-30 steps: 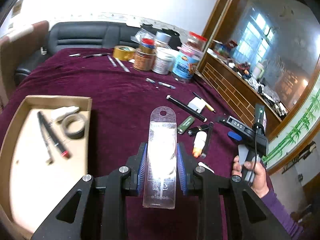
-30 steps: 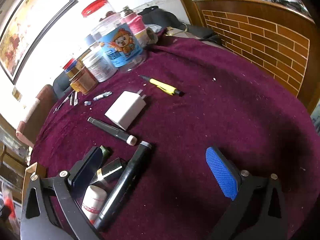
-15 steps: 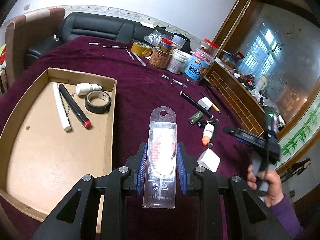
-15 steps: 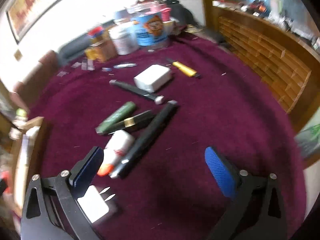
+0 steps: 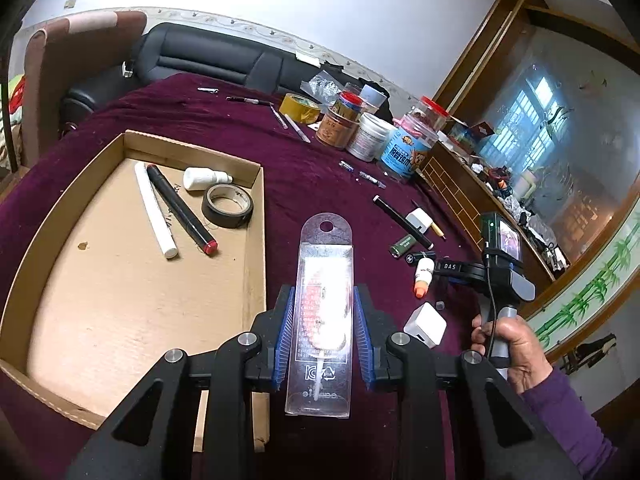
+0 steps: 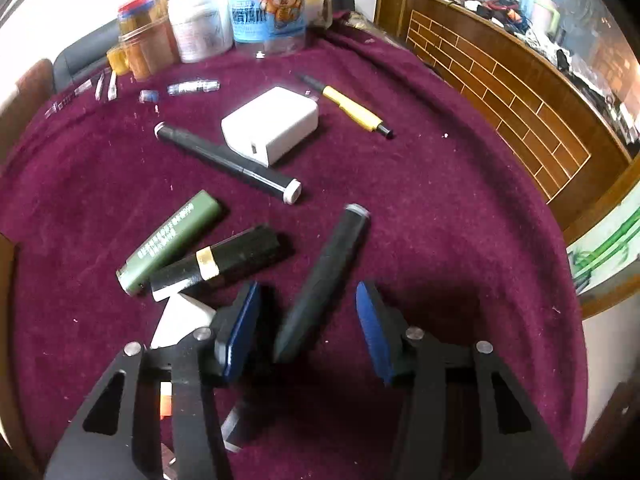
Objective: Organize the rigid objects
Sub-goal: 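Carry the blister pack toward the box with the left tool while the right tool grasps a black marker, then lower blister pack and black marker into the box and open both tools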
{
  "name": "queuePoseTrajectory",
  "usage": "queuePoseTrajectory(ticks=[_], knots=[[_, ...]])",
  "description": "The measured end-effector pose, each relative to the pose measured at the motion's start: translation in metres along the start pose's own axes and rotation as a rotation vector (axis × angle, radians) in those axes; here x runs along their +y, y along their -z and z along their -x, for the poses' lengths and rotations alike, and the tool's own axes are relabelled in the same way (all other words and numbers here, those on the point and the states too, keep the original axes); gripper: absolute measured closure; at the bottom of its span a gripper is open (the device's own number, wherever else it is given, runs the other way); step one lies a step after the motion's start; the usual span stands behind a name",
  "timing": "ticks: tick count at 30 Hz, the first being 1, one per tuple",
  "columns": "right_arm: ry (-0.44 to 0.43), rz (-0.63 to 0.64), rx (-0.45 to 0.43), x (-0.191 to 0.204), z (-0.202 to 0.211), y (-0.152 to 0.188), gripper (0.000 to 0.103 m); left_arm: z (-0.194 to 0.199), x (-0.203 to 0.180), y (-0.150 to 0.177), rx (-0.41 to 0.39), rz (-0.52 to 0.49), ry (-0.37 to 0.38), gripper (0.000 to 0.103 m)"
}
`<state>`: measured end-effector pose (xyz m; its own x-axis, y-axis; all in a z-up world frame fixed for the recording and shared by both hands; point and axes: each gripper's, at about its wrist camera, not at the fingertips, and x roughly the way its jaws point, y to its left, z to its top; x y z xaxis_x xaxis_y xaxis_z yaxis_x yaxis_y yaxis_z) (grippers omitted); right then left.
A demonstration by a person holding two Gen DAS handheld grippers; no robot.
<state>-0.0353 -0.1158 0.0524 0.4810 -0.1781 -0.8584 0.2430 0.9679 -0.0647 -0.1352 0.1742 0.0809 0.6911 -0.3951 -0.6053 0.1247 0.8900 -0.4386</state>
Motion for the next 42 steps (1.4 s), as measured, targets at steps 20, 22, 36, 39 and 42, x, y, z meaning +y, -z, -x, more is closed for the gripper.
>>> queuePoseTrajectory(ticks=[20,22,36,39,42], knots=[[-0.579,0.000,-0.026,0.035,0.102,0.031,0.091,0.025,0.116,-0.049,0.051,0.140,-0.179,0.078],[-0.618,0.054,-0.013,0.069,0.108,0.032,0.091,0.009,0.131,-0.056,0.098,0.170,-0.195,0.078],[-0.704,0.358,0.108,0.263,0.103,0.057,0.090,-0.078,0.184,-0.094,0.192,0.245,-0.299,0.078],[-0.699,0.380,0.124,0.284,0.098,0.058,0.090,-0.083,0.184,-0.100,0.178,0.235,-0.314,0.077],[-0.712,0.396,0.152,0.302,0.091,0.059,0.090,-0.079,0.190,-0.104,0.181,0.265,-0.257,0.071]])
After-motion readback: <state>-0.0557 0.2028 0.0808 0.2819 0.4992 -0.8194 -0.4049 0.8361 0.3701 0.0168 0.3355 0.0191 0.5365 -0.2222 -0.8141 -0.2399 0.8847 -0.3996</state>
